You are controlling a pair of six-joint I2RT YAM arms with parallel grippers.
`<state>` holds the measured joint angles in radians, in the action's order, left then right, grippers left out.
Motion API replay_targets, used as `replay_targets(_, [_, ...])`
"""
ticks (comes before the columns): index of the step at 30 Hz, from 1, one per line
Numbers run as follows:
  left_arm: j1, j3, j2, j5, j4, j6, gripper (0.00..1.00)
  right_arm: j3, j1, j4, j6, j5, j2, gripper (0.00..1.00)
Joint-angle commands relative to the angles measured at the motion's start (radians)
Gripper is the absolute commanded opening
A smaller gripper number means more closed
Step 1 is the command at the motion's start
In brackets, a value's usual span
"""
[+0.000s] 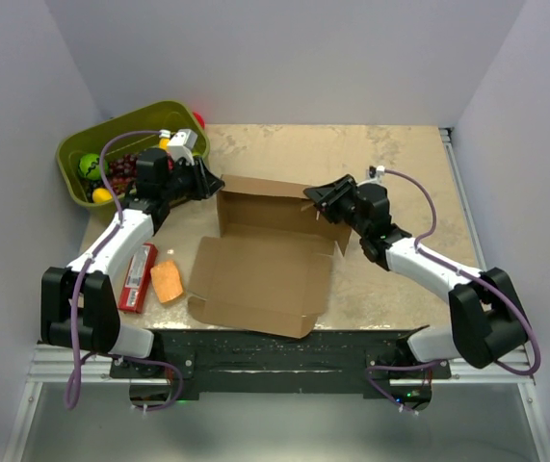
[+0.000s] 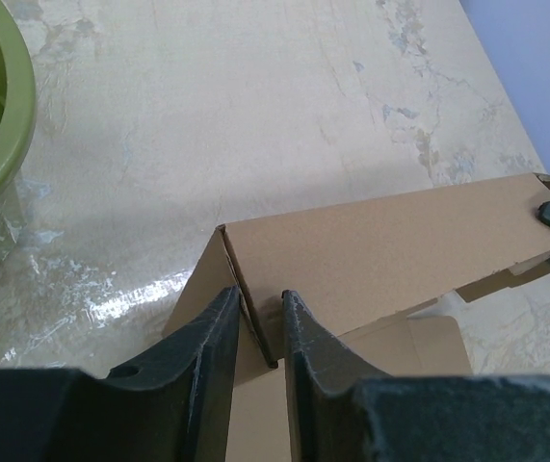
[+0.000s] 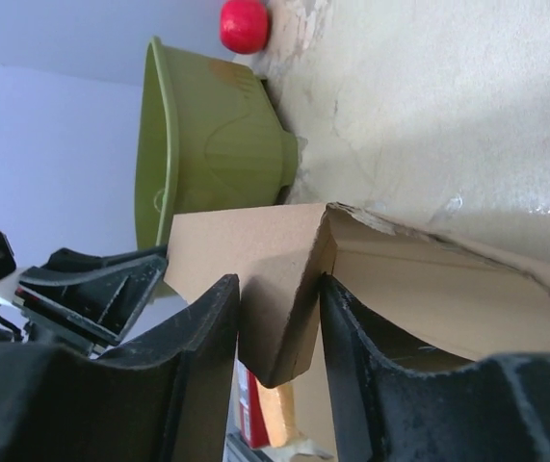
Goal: Fold the paper box
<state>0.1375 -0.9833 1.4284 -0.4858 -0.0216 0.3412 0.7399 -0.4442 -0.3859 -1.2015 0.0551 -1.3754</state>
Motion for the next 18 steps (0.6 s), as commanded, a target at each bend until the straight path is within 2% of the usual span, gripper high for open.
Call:
replay_targets(1, [-0.006,0.023,-0.014,-0.011,0.011,0.002,0.28,-0.005,0.001,-0.111,-0.063,-0.087,0.024,0.38])
replay_targets(6, [-0.006,0.034,-0.014,-0.04,-0.009,0.019,0.28,-0.007,0.001,-0.136,-0.078,-0.123,0.016,0.29])
replay_targets(10, [-0.006,0.041,-0.013,-0.057,-0.023,0.033,0.27,0.001,0.001,-0.169,-0.096,-0.124,-0.016,0.13])
replay_targets(11, [-0.004,0.044,-0.013,-0.063,-0.032,0.036,0.27,0.003,0.001,-0.177,-0.098,-0.124,-0.024,0.06])
replay_targets(16, [-0.004,0.049,-0.006,-0.071,-0.04,0.045,0.25,0.01,0.002,-0.179,-0.08,-0.136,-0.039,0.03])
replay_targets(18, [-0.004,0.055,-0.003,-0.069,-0.041,0.048,0.24,0.012,0.001,-0.169,-0.06,-0.146,-0.03,0.08])
